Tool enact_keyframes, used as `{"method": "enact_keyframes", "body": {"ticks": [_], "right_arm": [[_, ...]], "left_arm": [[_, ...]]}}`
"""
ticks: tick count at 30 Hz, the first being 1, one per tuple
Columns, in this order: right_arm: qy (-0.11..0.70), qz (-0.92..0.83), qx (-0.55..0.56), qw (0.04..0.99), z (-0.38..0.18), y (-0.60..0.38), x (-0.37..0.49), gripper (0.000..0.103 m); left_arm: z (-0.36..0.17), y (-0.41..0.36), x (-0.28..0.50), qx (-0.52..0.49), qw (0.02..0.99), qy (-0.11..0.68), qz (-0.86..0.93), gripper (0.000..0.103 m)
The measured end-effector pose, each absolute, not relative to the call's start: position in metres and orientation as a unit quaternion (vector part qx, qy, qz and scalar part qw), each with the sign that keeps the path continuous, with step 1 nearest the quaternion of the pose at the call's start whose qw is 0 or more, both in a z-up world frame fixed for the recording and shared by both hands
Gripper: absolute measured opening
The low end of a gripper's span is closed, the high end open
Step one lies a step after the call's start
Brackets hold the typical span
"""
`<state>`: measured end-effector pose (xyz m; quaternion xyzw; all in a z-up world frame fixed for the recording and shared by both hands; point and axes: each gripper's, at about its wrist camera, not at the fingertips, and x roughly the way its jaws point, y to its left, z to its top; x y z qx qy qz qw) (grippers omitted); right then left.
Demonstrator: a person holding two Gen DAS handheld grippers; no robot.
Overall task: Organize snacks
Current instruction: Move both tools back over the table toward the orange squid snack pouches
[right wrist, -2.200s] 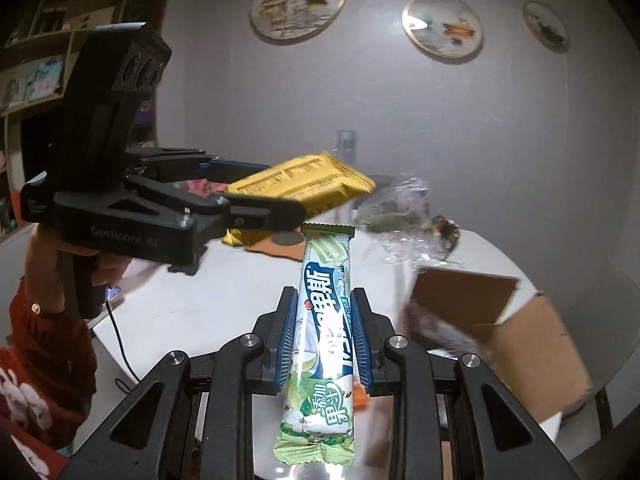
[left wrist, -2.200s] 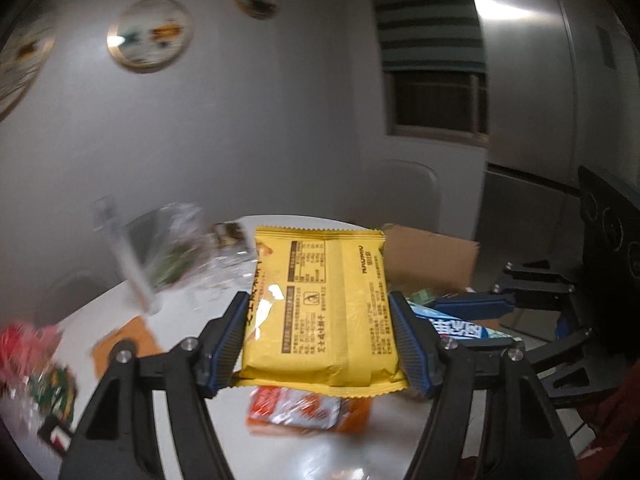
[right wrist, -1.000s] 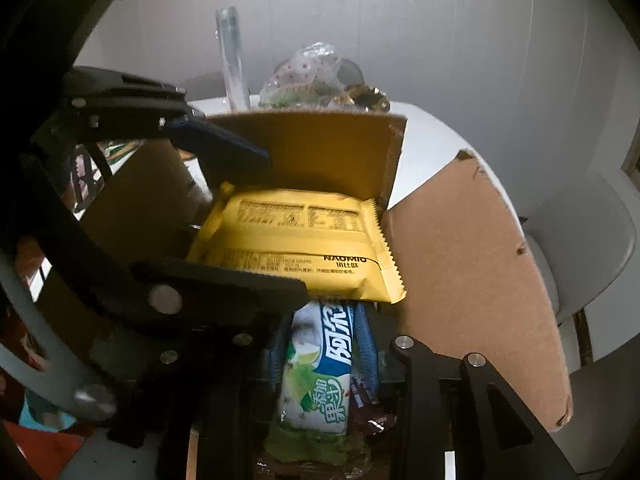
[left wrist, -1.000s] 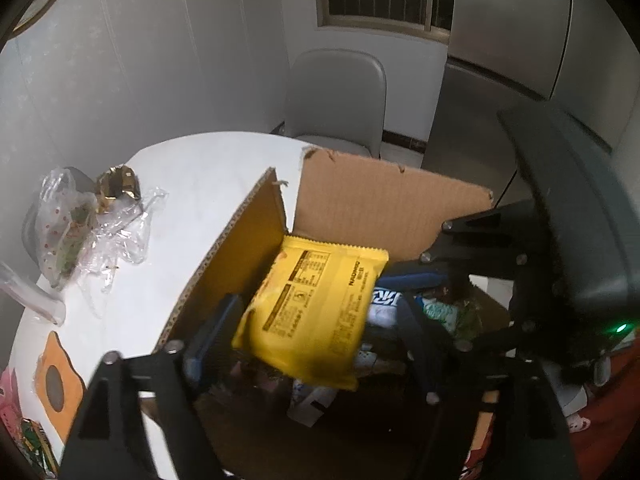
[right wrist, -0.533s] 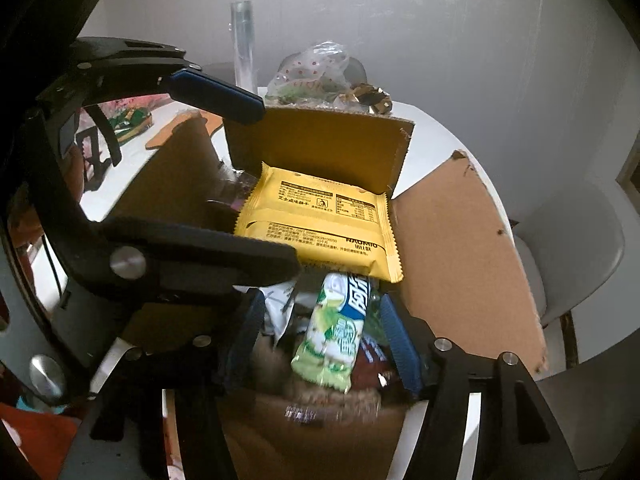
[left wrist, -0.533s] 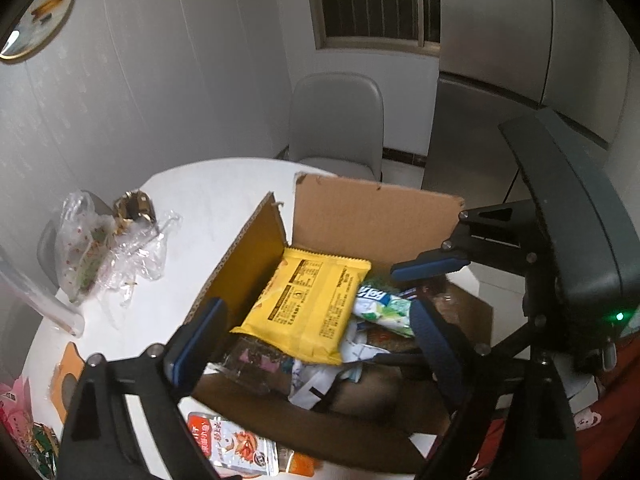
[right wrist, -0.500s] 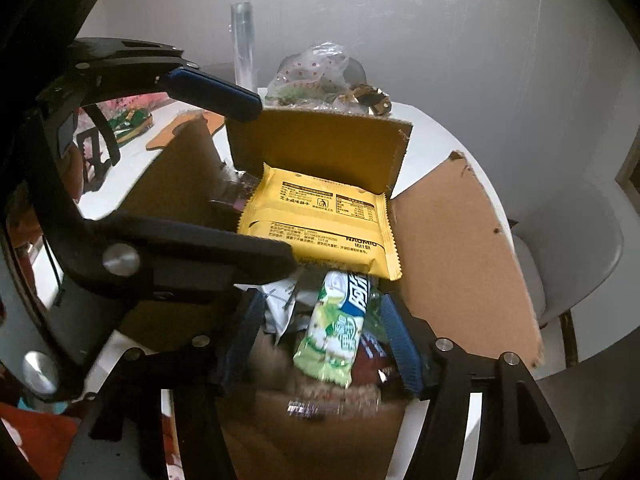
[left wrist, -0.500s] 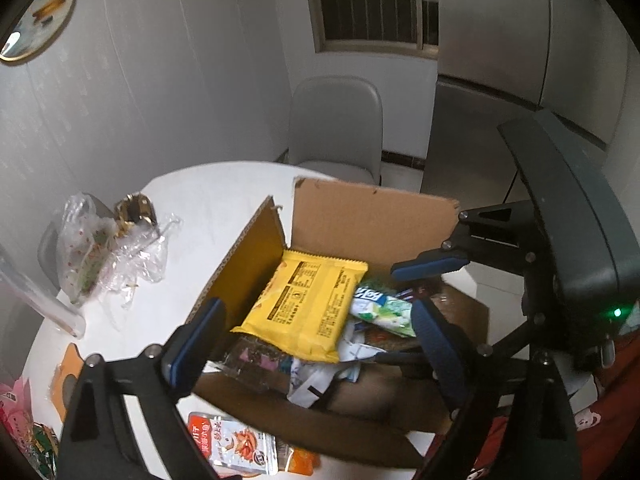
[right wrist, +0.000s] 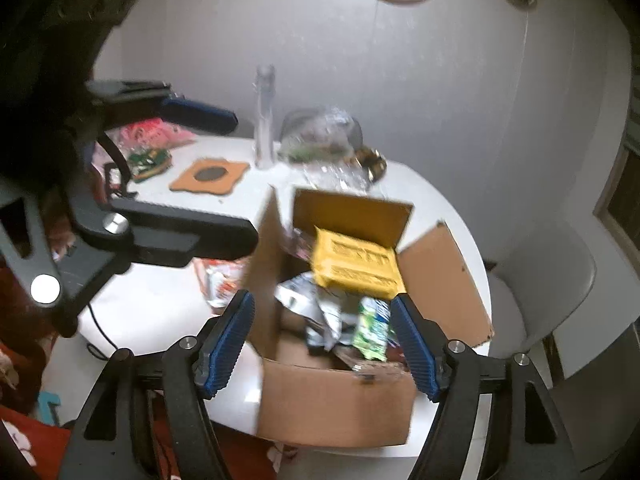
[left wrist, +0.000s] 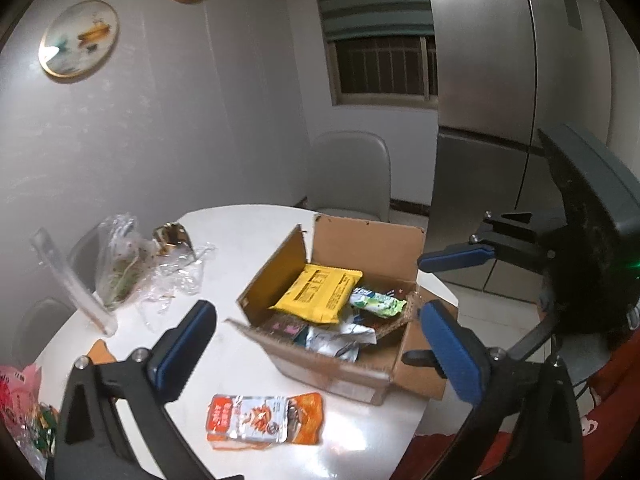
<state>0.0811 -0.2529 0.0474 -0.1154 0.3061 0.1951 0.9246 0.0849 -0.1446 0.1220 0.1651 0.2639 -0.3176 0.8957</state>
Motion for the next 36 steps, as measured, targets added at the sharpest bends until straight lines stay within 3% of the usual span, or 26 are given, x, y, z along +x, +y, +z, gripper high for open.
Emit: {"method": "enact_keyframes", "body": {"ticks": [10, 14, 28, 36], "right_arm": [[0.249, 0.245, -0.155, 0.924, 0.059, -0.182, 0.042, 0.069], [0.245, 0.277, -0.175, 0.913, 0.047, -0.15, 0.037, 0.059], [0.351, 0.303, -0.123, 0.878, -0.076, -0.106, 0.109, 0.057], [0.371, 0.27, -0.099, 0.883, -0.113, -0.108, 0.151, 0.057]], "left_arm": [[0.11, -0.063, 0.056, 0.107, 0.923, 0.254, -0.269, 0.101], [0.091, -0.03, 0.052, 0.081, 0.929, 0.264, -0.245, 0.101], [-0.034, 0.02, 0.076, -0.006, 0.914, 0.353, -0.197, 0.101], [-0.066, 0.023, 0.098, -0.031, 0.903, 0.383, -0.192, 0.101]]}}
